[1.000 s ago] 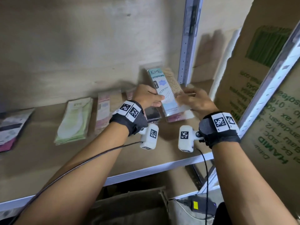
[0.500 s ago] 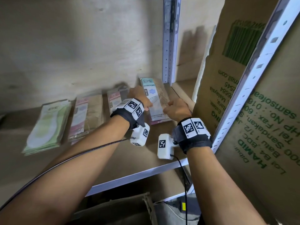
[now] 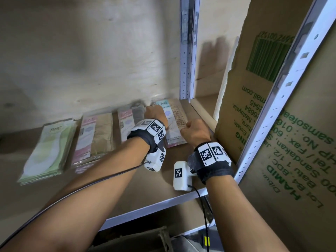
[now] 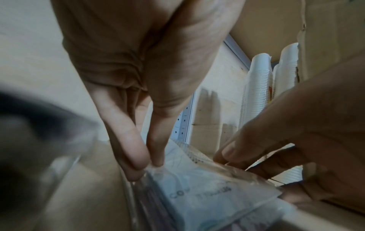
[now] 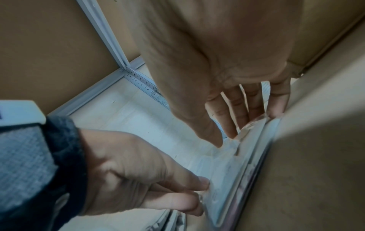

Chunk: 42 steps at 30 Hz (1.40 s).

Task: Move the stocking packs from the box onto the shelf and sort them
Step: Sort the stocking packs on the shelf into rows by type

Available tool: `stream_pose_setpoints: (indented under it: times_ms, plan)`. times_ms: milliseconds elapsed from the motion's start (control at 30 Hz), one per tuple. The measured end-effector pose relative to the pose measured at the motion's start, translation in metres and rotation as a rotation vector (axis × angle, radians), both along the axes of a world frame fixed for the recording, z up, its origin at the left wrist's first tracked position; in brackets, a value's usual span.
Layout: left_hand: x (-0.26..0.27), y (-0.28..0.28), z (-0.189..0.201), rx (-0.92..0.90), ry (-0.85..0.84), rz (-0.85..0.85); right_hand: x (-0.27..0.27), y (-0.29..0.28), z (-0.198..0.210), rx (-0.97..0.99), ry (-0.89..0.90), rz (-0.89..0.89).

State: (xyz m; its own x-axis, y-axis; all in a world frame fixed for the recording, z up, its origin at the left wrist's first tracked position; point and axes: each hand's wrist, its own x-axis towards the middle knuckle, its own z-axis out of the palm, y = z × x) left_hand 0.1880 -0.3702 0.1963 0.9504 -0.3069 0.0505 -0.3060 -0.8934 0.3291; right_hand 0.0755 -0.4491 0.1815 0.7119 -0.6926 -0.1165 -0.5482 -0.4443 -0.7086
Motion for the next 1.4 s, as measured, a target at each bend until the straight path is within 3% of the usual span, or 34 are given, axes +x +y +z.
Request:
stream_pose_setpoints:
  times_ms: [200, 367, 500, 567, 667, 800, 933, 1167, 1400]
  plan:
    - [0.000, 0.001, 0.002, 0.064, -0.090, -0.050, -0.002, 0.001, 0.002, 0.000, 0.005, 0.001]
    - [-0.004, 0.025, 0.028, -0.017, 0.030, -0.078, -0.007, 0.007, 0.008, -0.026, 0.024, 0.035]
    - [-0.007, 0.067, 0.057, -0.337, 0.189, -0.110, -0.013, 0.015, 0.018, -0.146, 0.009, -0.022]
    - [-0.009, 0.095, 0.072, -0.519, 0.175, -0.095, -0.014, 0.022, 0.023, -0.188, -0.082, -0.022]
    - [-0.008, 0.143, 0.083, -0.646, 0.124, -0.076, -0.017, 0.035, 0.031, -0.145, -0.290, 0.001]
    - [-0.010, 0.214, 0.068, -0.818, 0.134, -0.058, -0.019, 0.072, 0.037, 0.050, -0.492, 0.107]
    - [-0.011, 0.278, 0.036, -0.943, 0.184, 0.018, -0.023, 0.116, 0.032, 0.108, -0.499, 0.313]
    - [0.006, 0.390, 0.023, -0.998, 0.104, 0.240, -0.019, 0.197, 0.039, 0.210, -0.475, 0.607]
    - [0.035, 0.507, 0.018, -0.703, 0.068, 0.465, 0.047, 0.308, 0.037, 0.426, -0.314, 0.765]
